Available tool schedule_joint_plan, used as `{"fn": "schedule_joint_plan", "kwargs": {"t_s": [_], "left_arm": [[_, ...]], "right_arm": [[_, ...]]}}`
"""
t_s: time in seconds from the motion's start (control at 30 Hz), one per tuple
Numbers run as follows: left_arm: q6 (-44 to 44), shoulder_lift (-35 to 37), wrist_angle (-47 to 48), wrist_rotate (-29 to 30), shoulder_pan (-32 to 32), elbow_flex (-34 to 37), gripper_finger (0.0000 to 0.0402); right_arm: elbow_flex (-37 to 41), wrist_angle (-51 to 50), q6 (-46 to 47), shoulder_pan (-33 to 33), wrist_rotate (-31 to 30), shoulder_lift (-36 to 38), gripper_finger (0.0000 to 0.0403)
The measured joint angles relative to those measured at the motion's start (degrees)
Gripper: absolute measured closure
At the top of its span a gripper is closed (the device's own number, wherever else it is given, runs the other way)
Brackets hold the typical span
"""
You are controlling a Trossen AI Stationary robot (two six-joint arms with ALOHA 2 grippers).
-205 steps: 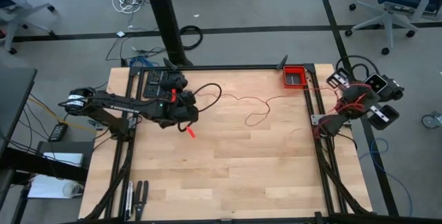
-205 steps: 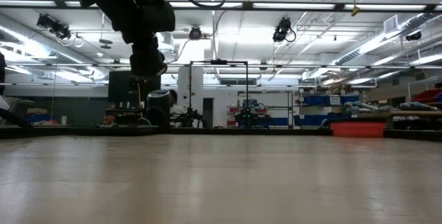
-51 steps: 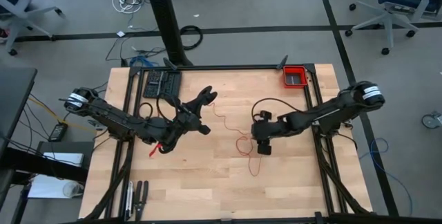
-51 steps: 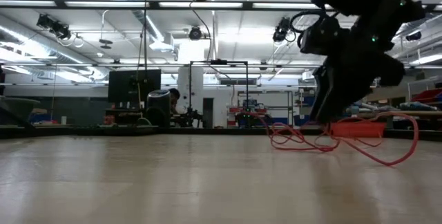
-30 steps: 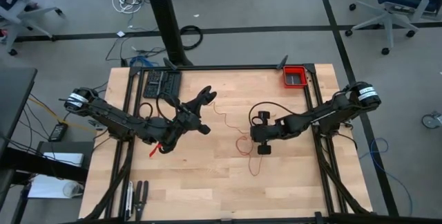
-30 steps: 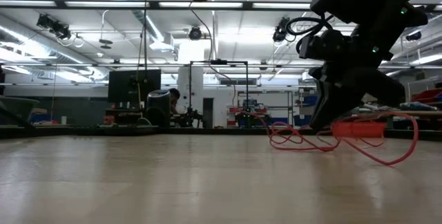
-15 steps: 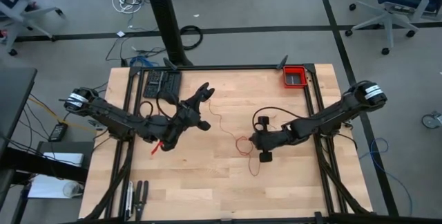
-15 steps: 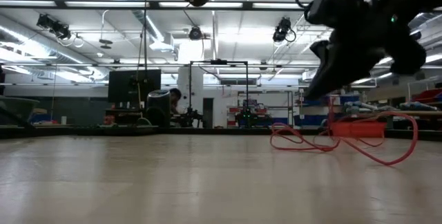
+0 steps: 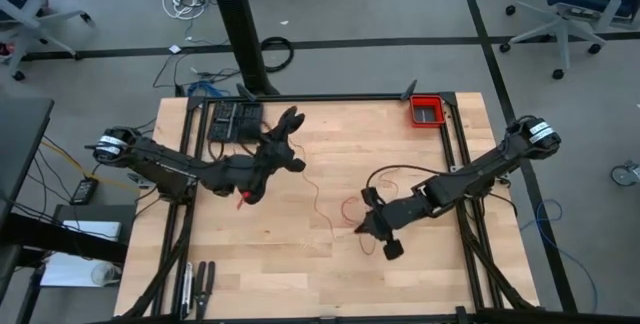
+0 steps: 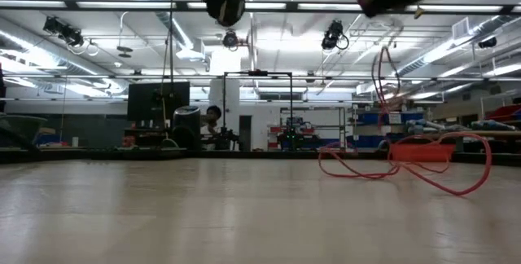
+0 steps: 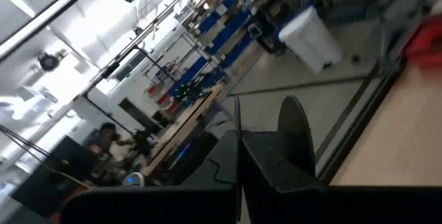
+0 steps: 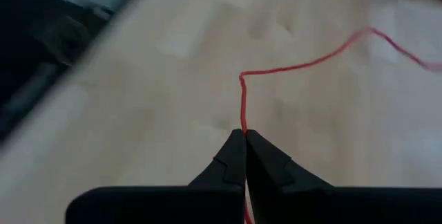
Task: Coil cords
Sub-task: Coil the red wire on the black spool
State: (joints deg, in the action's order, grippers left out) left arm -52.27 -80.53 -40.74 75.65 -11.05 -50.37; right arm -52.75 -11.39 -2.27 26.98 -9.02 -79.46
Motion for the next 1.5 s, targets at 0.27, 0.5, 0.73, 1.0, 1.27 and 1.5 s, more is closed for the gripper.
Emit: {"fn": "schedule_joint_plan", "kwargs": {"t_s": [0.27,0.5,0.73,1.0,1.27,1.5], "left_arm": [[2.73,-0.04,14.99,-5.11,4.08,0.0,0.0392],[4.52,-0.04,21.47,-14.76,4.83,0.0,0.0392],[3.39,-0.04,22.3,-28.32,4.83,0.0,0.0392],[4.92,-0.04,22.41,-33.17,5.2,0.0,0.0392],[6.59,-0.04,22.73,-32.88,5.03,0.0,0.0392],[7.9,-0.04,26.93,-32.87,5.33,0.0,0.0392]], "right_arm": [[-7.16,-6.5,-1.01,3.55,1.33,0.0,0.0403],[-9.59,-11.71,-1.12,4.06,0.25,0.02,0.0403],[-9.59,-11.97,-1.96,3.54,0.35,0.02,0.0403],[-9.59,-6.93,-9.85,1.13,-8.08,0.26,0.0403],[-9.59,9.22,-21.49,-0.28,-18.2,0.26,0.0403],[-9.59,19.36,-27.57,-0.27,-16.78,0.5,0.0403]]}}
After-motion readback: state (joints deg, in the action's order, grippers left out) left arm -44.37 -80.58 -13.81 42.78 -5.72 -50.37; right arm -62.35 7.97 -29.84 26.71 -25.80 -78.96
